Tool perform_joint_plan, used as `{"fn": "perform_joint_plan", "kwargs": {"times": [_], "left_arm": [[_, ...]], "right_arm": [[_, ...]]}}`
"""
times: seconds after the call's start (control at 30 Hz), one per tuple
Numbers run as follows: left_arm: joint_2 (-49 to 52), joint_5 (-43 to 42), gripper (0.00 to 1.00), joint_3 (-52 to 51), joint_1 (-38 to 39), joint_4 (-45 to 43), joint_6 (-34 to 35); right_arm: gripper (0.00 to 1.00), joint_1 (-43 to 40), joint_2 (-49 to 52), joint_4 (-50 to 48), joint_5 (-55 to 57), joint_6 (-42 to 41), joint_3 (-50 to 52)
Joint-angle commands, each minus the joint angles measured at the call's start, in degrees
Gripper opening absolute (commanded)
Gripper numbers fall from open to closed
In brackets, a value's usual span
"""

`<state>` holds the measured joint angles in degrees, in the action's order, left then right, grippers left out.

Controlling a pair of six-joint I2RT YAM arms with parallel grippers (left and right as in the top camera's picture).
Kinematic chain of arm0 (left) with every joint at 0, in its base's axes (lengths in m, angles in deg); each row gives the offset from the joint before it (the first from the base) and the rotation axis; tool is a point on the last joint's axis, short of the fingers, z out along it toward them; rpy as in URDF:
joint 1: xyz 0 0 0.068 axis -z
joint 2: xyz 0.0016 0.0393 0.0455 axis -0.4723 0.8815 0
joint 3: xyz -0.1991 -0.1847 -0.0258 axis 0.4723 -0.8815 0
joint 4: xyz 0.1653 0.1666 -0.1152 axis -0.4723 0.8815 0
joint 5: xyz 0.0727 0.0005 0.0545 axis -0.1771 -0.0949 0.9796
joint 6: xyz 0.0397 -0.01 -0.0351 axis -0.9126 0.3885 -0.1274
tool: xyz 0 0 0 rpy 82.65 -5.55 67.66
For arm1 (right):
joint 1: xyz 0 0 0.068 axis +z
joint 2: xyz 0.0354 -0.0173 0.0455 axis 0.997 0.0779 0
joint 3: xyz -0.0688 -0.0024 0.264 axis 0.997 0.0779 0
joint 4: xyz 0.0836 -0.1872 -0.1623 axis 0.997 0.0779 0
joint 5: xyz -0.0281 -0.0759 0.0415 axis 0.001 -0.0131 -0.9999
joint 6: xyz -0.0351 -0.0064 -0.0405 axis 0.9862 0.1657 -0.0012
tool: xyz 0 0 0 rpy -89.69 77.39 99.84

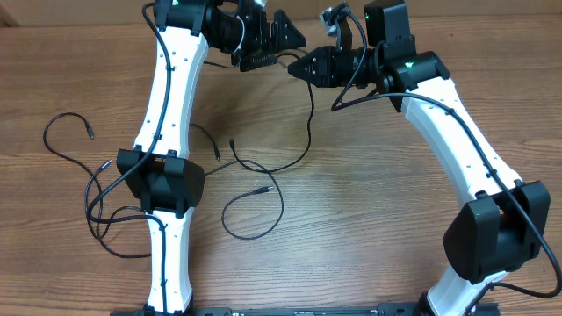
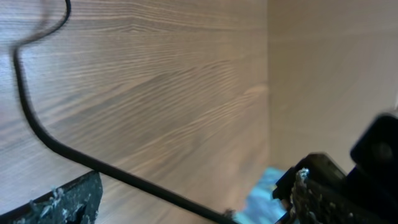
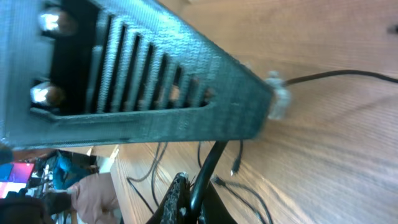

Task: Untangle cables

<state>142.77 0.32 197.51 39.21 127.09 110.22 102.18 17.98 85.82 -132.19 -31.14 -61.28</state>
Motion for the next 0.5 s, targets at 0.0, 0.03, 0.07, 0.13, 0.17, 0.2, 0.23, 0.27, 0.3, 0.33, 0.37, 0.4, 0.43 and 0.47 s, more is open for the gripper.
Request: {"fn": "perform_joint_plan", "kwargs": {"times": [0.0,0.03,0.07,0.13,0.17,0.2,0.23,0.27,0.3,0.33,0.37,0.4,0.43,0.47], "left_arm": [[0.9,-2.3,0.98,0.1,0.6,-1.4,11.1],[0.9,-2.3,0.98,0.1,0.7,-1.6,13.1],[0.9,-2.3,0.98,0.1,0.9,-1.8,14.8],[0.9,-2.3,0.95,0.1,1.2,-2.6,17.9],[0.9,-2.3,0.92,0.1,1.2,-3.1,18.7],[0.9,-2.3,0.80,0.1,1.2,-3.9,19.7],[0.9,-2.3,0.74,0.1,1.2,-4.5,20.4],[0.9,-2.3,0.59,0.1,1.1,-5.5,21.8],[0.9,-2.3,0.48,0.1,1.0,-6.3,22.6],[0.9,-2.2,0.31,0.1,0.8,-7.5,23.3],[0.9,-2.2,0.13,0.1,0.6,-8.9,23.3],[0.9,-2.2,0.04,0.1,0.4,-10.3,23.3],[0.9,-2.2,0.04,0.1,0.1,-12.1,23.3],[0.9,-2.2,0.04,0.1,-0.2,-13.5,22.9]], "right_arm": [[0.04,0.4,-0.7,-2.9,-1.1,-2.2,-0.8],[0.04,0.4,-0.7,-3.9,-1.5,-2.2,-0.8],[0.04,0.4,-0.7,-4.8,-2.0,-2.3,-0.8],[0.04,0.5,-0.7,-7.0,-2.6,-3.5,-0.8],[0.04,0.6,-0.7,-7.8,-3.0,-3.5,-0.8],[0.04,0.7,-0.7,-8.4,-3.2,-3.7,-0.8],[0.04,0.8,-0.7,-8.5,-3.4,-3.7,-0.8],[0.04,1.1,-0.7,-8.4,-3.4,-3.7,-0.8],[0.04,1.4,-0.7,-8.2,-3.4,-3.6,-0.7],[0.04,1.5,-0.7,-8.0,-3.4,-3.7,-0.7],[0.04,1.6,-0.7,-8.0,-3.4,-3.7,-0.7],[0.04,1.6,-0.7,-8.0,-3.4,-3.7,-0.7],[0.04,1.6,-0.7,-8.0,-3.4,-3.7,-0.7],[0.04,1.6,-0.7,-8.0,-3.4,-3.7,-0.7]]}}
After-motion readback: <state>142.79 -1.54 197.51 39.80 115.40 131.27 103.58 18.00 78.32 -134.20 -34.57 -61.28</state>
